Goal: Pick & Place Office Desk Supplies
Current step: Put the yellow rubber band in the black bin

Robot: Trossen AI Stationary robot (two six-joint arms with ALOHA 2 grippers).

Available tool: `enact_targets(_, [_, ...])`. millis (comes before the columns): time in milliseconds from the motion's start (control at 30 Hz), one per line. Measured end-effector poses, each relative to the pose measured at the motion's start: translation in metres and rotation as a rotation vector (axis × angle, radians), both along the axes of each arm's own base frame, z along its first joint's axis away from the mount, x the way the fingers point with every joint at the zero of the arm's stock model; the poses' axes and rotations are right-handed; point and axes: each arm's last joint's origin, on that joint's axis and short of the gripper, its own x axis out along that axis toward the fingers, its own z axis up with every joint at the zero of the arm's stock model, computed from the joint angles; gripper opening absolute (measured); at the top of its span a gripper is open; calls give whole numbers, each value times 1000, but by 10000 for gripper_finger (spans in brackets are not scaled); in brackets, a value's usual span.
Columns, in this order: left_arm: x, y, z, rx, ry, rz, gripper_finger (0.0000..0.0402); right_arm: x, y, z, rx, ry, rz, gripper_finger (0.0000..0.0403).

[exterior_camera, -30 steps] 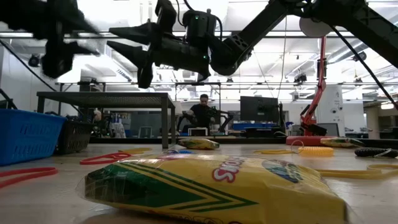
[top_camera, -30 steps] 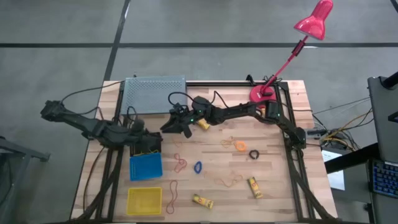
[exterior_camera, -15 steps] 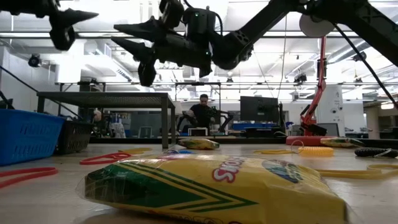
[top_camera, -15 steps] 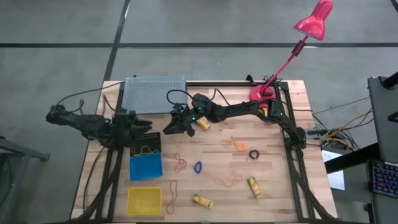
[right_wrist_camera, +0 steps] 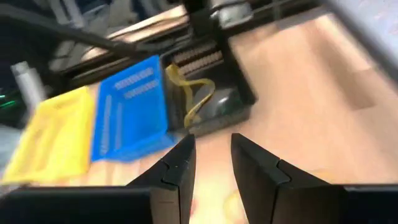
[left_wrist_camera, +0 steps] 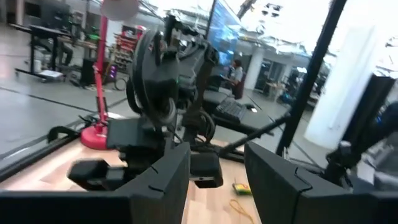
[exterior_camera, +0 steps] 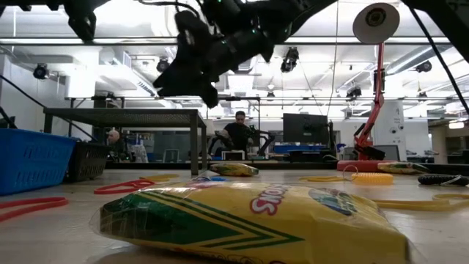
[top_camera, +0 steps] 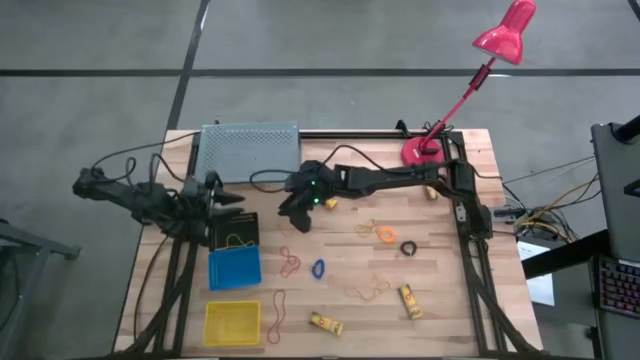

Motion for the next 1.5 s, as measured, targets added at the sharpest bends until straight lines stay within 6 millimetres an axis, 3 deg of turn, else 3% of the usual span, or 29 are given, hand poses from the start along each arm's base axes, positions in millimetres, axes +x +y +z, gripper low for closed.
enact_targets(200, [1, -1, 0, 23, -1, -11, 157, 5, 16, -1, 18, -27, -31, 100])
enact_targets(500, [0, 0, 5, 112, -37, 1, 157, 13, 16, -41, 133, 85, -149, 89])
enact_targets(700, [0, 0, 4, 110, -34, 1, 157, 15, 19, -53, 43, 108, -230, 75])
enact_targets(1000, [1, 0, 3, 113, -24, 0, 157, 16, 41, -70, -36, 153, -141, 74])
enact_targets(1100, [1, -1, -1, 58, 16, -8, 157, 12, 37, -59, -20, 160, -166, 73])
enact_targets(1267, [2, -1, -5, -88, 42, -15, 157, -2, 27, -18, -70, 84, -157, 67])
enact_targets(1400, [3, 1, -4, -109, 30, 66, 157, -26, 28, 15, -100, -119, -68, 65])
enact_targets(1500, [6, 2, -6, -166, 41, 121, 157, -55, 31, 28, -72, -317, -4, 67])
